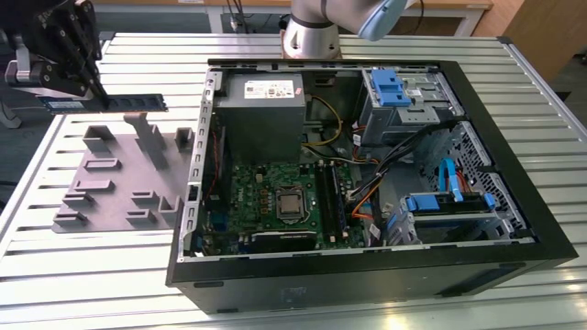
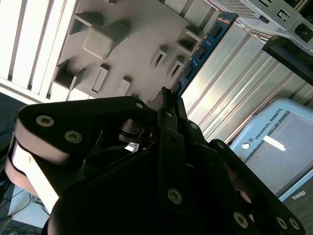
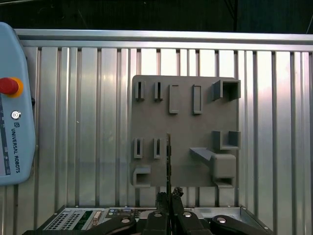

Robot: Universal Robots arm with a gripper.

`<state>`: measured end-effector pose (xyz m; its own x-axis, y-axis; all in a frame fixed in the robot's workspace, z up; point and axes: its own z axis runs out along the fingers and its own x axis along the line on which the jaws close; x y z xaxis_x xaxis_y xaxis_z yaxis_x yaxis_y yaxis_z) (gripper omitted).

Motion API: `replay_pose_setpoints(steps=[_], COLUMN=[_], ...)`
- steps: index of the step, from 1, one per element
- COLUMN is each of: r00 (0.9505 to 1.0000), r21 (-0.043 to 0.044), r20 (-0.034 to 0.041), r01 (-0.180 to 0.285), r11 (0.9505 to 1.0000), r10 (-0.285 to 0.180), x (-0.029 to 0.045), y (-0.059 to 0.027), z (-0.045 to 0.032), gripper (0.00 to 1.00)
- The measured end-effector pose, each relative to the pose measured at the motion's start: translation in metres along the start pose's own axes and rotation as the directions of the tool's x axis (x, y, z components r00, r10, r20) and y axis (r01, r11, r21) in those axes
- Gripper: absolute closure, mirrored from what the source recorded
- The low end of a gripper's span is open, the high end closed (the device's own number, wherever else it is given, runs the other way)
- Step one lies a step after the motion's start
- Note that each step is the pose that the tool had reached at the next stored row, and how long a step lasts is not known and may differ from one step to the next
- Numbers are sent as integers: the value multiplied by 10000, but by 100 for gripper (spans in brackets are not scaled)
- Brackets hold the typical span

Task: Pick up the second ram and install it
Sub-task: 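Pick up the second ram and move it above second insertion slot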

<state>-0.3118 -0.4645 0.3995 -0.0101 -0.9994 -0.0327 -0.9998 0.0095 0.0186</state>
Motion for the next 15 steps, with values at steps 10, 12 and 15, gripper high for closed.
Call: replay_pose_setpoints(steps=[10, 12, 15], r00=[10000, 10000, 10000], r21=[0, 1, 1], r20=[0, 0, 1], r01=[0, 0, 0], r11=[10000, 10000, 10000], r10=[0, 0, 0], x=[0, 0, -1], y=[-47, -56, -70], z=[-1, -1, -1], gripper=[86, 86, 86])
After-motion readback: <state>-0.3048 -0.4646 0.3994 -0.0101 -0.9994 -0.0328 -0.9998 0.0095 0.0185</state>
